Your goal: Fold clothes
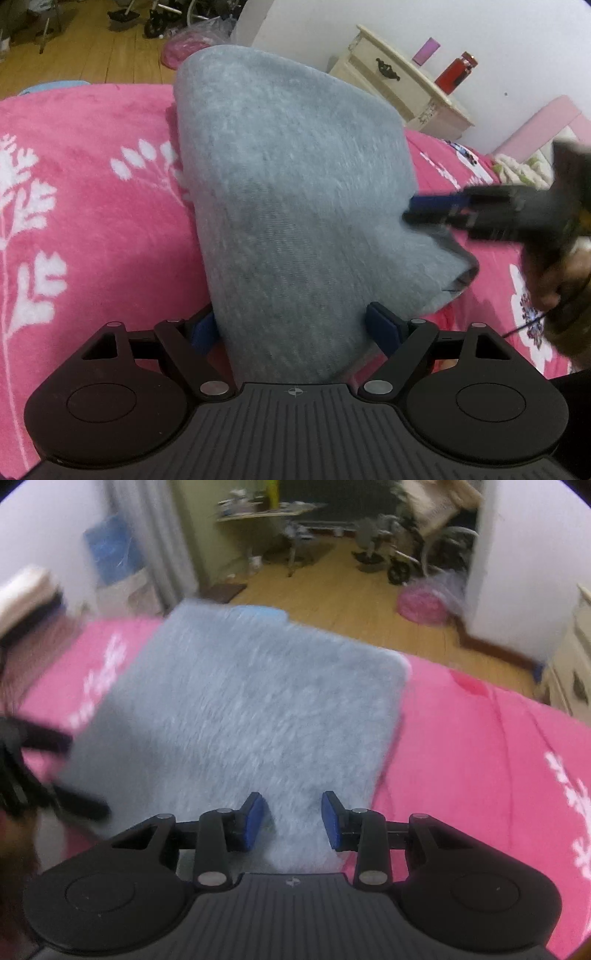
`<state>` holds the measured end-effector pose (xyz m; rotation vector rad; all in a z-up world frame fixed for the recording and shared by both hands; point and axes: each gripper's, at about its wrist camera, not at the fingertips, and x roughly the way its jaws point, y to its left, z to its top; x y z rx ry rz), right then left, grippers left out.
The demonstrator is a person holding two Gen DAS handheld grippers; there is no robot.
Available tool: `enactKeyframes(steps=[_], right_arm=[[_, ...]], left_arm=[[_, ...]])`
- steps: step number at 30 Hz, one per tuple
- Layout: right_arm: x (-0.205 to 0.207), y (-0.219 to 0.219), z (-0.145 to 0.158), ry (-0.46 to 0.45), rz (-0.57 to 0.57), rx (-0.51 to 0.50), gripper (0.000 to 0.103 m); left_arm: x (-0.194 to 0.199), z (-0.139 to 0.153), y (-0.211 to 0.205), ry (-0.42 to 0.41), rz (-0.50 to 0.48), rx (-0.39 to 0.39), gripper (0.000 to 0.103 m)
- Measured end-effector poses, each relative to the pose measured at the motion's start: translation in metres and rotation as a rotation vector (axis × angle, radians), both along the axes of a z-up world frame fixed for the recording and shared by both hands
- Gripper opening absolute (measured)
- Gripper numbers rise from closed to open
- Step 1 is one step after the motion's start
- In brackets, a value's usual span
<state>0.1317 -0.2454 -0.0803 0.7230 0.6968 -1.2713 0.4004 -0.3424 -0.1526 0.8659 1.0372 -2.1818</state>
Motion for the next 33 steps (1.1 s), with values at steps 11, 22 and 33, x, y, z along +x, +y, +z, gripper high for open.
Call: enactKeyframes(steps=[11, 22, 33], right_arm=[[-0.087, -0.044, -0.021, -0.446, -0.361, -0.005, 0.057], [-0.080, -0.063, -0.025, -0.503, -0.235, -0.076, 0.023], [-0.056, -0.056, -0.016, -0.390, -0.142, -0.099, 0.042]], left_arm=[[0.005, -0.001, 0.005, 0.014, -0.007, -0.018, 0.083], [0.008, -0.002, 0.014, 0.015, 0.000, -0.029, 0.083], [0.001, 0.000, 0.014, -0.012, -0.015, -0.050, 0.084]])
